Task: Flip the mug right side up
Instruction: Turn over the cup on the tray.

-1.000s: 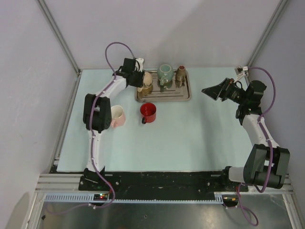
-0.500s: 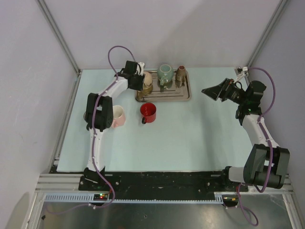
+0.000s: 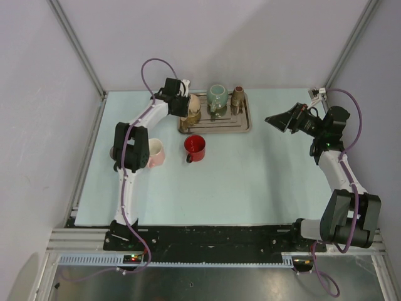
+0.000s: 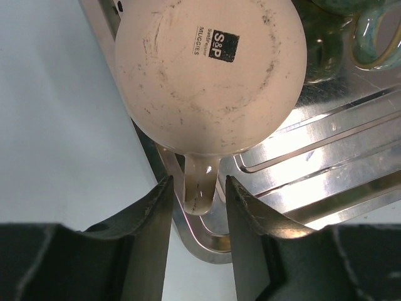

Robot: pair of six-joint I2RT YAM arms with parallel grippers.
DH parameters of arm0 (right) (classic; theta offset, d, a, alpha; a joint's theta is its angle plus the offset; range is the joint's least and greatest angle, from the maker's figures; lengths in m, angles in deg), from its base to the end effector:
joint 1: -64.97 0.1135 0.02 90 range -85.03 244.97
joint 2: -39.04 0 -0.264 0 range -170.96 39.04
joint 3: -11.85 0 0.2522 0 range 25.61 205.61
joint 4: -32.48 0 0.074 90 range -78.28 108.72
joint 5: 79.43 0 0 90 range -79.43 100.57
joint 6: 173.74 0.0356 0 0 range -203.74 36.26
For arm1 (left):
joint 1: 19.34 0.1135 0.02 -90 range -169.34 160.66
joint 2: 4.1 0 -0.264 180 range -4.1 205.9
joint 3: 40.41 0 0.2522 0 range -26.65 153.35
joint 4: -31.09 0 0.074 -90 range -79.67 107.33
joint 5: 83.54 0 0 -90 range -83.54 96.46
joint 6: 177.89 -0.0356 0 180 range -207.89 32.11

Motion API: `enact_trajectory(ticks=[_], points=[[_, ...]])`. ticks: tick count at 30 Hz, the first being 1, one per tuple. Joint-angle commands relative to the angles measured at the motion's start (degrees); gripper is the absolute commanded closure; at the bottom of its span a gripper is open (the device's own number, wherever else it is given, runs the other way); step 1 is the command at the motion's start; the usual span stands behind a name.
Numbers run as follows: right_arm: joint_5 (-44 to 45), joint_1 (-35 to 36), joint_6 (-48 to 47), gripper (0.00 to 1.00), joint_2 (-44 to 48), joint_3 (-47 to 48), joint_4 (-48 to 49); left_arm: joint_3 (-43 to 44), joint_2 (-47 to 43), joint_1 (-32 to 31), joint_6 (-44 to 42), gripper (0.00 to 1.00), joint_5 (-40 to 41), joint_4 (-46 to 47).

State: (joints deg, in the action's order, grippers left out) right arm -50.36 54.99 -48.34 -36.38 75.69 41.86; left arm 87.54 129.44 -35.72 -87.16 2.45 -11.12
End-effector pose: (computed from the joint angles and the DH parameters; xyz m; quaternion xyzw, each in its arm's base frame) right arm 0.2928 -0.0199 0.3149 -0.0848 0.7086 0.4879 0.5026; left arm 0.5044 -0.1508 0.1992 0.1394 0.9220 -0.0858 0.3509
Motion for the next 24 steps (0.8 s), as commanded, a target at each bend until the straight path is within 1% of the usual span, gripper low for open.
enact_trajectory(ticks=[1,10,15,17,21,24], points=[[-0.91,-0.39,0.43,0.00,1.03,0.01,2.70,2.78,0.26,-0.33,1.38,0.58,0.98,0.10],[-0.93,-0.39,0.77,0.01,0.51,0.01,2.78,3.16,0.47,-0.34,1.92,0.68,1.50,0.04],[-0.99,-0.39,0.93,0.01,0.50,0.01,2.87,3.62,0.86,-0.34,2.39,0.67,2.02,-0.29],[-0.98,-0.39,1.04,0.01,0.48,0.01,2.94,3.92,1.14,-0.32,2.60,0.69,2.06,-0.51],[-0.99,-0.35,1.08,0.01,0.40,-0.04,2.97,4.26,1.43,-0.33,2.85,0.76,2.52,-0.86],[-1.03,-0.34,1.03,0.01,0.28,-0.04,3.01,4.21,1.44,-0.32,2.87,0.85,2.63,-0.97]])
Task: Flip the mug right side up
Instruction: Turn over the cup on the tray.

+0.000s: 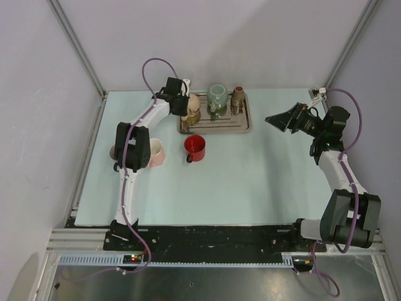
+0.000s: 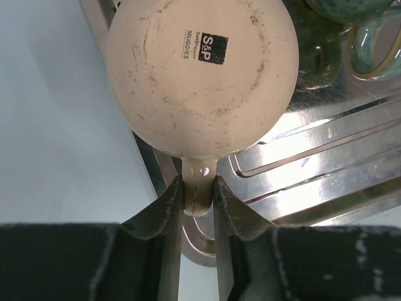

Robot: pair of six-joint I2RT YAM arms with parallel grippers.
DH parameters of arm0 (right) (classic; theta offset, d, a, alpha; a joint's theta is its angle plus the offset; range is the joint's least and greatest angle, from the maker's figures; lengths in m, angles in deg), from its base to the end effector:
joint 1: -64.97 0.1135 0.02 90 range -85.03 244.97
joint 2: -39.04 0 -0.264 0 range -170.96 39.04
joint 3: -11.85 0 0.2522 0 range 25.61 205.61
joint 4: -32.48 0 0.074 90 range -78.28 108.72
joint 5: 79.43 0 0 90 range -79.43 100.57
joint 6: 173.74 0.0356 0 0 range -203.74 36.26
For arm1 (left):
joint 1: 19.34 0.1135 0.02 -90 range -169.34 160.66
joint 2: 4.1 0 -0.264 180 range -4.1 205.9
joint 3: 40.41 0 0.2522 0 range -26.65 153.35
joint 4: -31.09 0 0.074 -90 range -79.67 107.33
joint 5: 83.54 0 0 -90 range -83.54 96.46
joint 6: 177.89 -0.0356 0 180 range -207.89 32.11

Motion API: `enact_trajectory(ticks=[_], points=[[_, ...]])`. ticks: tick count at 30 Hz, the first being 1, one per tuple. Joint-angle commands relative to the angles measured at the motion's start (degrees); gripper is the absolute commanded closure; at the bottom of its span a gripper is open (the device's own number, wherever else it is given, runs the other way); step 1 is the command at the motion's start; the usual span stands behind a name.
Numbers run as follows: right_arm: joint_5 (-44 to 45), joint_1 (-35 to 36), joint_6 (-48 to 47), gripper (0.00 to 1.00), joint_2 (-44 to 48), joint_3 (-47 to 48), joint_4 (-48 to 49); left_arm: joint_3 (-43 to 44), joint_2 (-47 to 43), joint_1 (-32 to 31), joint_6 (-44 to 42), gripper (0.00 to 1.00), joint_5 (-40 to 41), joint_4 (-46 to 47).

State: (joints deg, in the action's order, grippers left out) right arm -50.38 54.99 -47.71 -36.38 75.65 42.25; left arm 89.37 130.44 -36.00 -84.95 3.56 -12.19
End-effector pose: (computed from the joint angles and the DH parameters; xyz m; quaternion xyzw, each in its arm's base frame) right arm 0.2928 -0.0199 0.3153 -0.0827 0.7078 0.4901 0.5020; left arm 0.5070 -0.1536 0.1993 0.1205 0.9256 -0.0842 0.3487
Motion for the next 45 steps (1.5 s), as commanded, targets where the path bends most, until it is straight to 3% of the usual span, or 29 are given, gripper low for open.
enact_trajectory(ticks=[1,3,6,17,31,45], points=[[-1.06,-0.32,0.42,0.01,0.19,0.03,2.60,2.37,0.40,-0.03,0.66,0.87,1.46,0.13],[-1.07,-0.31,0.44,0.01,0.07,0.05,2.60,2.43,0.31,-0.03,0.60,0.95,1.37,0.22],[-1.04,-0.31,0.35,0.01,0.09,0.06,2.58,2.61,-0.09,-0.03,0.61,0.99,1.67,0.21],[-1.08,-0.31,0.27,0.01,-0.03,0.05,2.49,4.55,-2.87,0.50,3.64,1.00,-4.59,0.30],[-1.25,-0.31,0.73,0.00,-0.03,0.05,2.55,7.77,-3.31,3.67,13.67,1.00,-13.81,0.57],[-1.11,-0.31,1.26,0.01,-0.52,0.05,2.65,5.35,-5.55,7.07,24.57,1.00,-19.64,1.99]])
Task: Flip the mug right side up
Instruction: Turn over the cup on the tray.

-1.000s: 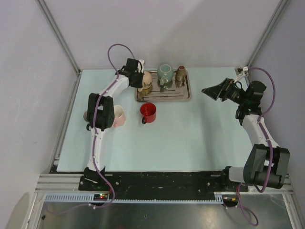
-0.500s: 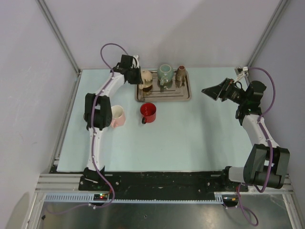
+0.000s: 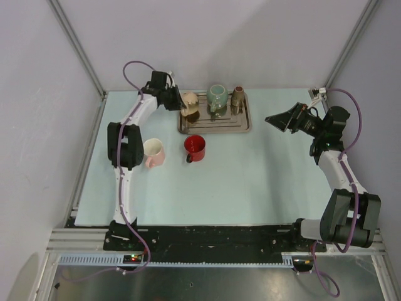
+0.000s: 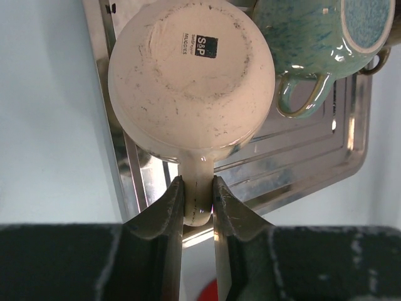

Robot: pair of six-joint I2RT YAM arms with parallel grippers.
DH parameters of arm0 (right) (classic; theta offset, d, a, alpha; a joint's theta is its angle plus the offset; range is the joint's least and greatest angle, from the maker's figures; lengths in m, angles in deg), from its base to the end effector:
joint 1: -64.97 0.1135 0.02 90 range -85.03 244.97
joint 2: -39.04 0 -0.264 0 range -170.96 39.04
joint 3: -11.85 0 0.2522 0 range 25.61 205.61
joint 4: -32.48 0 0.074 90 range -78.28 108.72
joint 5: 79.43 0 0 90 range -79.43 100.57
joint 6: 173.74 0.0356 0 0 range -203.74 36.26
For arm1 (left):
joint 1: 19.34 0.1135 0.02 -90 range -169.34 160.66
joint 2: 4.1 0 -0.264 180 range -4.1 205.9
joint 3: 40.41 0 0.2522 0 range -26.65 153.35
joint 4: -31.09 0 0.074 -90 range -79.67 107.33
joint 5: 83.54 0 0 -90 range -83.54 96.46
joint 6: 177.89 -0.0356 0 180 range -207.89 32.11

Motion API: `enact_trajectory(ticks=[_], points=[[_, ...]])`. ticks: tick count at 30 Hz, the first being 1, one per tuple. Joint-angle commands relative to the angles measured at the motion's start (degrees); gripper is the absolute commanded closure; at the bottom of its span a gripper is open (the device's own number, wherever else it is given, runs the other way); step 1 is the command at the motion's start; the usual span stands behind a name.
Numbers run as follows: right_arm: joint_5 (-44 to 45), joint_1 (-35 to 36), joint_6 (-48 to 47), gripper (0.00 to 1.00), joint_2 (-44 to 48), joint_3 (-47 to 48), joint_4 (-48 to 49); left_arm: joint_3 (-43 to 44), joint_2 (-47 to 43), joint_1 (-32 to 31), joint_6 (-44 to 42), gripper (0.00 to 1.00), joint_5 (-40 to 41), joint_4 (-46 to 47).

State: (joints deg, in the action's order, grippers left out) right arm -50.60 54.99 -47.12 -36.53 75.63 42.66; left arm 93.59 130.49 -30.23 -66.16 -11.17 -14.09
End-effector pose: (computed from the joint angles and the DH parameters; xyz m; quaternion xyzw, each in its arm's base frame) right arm 0.2932 -0.0199 0.3151 -0.0816 0.7072 0.4933 0.4999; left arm 0.5212 -0.1112 0.2216 -0.0290 0.9168 -0.2407 0.3172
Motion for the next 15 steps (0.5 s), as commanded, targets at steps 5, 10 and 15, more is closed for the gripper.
enact_trajectory(ticks=[5,10,15], points=[[-0.90,-0.31,0.79,0.01,-0.59,0.07,2.32,-1.10,-6.50,2.22,8.73,1.00,-5.82,5.04],[-0.82,-0.31,0.82,0.01,-0.57,0.07,2.29,-3.73,-7.11,3.08,9.98,1.00,-4.62,5.06],[-0.85,-0.31,0.86,0.01,-0.93,0.03,2.25,-4.90,-7.44,4.18,12.35,1.00,-4.96,5.11]])
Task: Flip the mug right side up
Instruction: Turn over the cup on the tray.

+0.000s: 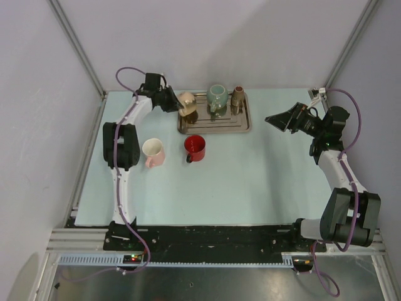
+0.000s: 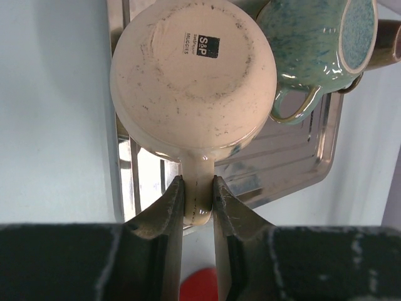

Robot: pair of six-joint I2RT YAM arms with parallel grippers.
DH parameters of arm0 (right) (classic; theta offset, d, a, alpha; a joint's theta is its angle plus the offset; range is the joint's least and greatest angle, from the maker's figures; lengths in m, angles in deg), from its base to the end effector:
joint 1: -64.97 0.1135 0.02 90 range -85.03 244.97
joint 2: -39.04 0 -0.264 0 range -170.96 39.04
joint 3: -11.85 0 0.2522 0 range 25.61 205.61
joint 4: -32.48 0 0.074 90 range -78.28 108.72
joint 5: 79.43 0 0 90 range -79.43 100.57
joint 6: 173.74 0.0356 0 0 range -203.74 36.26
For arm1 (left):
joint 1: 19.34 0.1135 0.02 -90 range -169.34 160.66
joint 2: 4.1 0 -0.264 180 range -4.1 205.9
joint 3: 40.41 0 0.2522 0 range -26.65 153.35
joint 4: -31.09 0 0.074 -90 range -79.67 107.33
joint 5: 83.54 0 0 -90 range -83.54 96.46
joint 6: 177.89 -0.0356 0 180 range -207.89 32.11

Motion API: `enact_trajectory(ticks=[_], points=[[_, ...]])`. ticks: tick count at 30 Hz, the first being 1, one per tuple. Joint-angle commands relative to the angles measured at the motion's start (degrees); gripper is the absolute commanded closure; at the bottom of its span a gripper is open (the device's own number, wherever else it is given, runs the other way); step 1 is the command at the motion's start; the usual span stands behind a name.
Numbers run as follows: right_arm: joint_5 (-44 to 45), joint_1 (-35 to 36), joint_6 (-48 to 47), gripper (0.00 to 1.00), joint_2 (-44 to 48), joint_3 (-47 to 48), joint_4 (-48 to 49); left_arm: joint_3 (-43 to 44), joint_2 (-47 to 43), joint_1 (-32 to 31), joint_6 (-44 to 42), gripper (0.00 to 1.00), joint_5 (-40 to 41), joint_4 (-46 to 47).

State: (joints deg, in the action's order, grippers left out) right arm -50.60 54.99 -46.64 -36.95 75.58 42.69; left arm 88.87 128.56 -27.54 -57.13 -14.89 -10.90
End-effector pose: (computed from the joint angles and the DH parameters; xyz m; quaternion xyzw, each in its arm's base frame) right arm 0.2946 -0.0202 0.3128 -0.0765 0.7091 0.4961 0.4952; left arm 0.5187 -0.0878 0.2165 -0.1088 0.9053 -0.2860 0.2946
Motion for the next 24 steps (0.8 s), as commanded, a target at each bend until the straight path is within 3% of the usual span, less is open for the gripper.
enact_trajectory(ticks=[1,24], points=[[-0.82,-0.31,0.36,0.01,-0.58,0.10,2.23,-0.24,-5.72,1.64,3.68,1.00,-1.46,1.93],[-0.42,-0.22,0.43,0.01,-1.43,0.12,2.19,-7.18,-6.74,3.63,3.25,1.00,-1.06,1.86]])
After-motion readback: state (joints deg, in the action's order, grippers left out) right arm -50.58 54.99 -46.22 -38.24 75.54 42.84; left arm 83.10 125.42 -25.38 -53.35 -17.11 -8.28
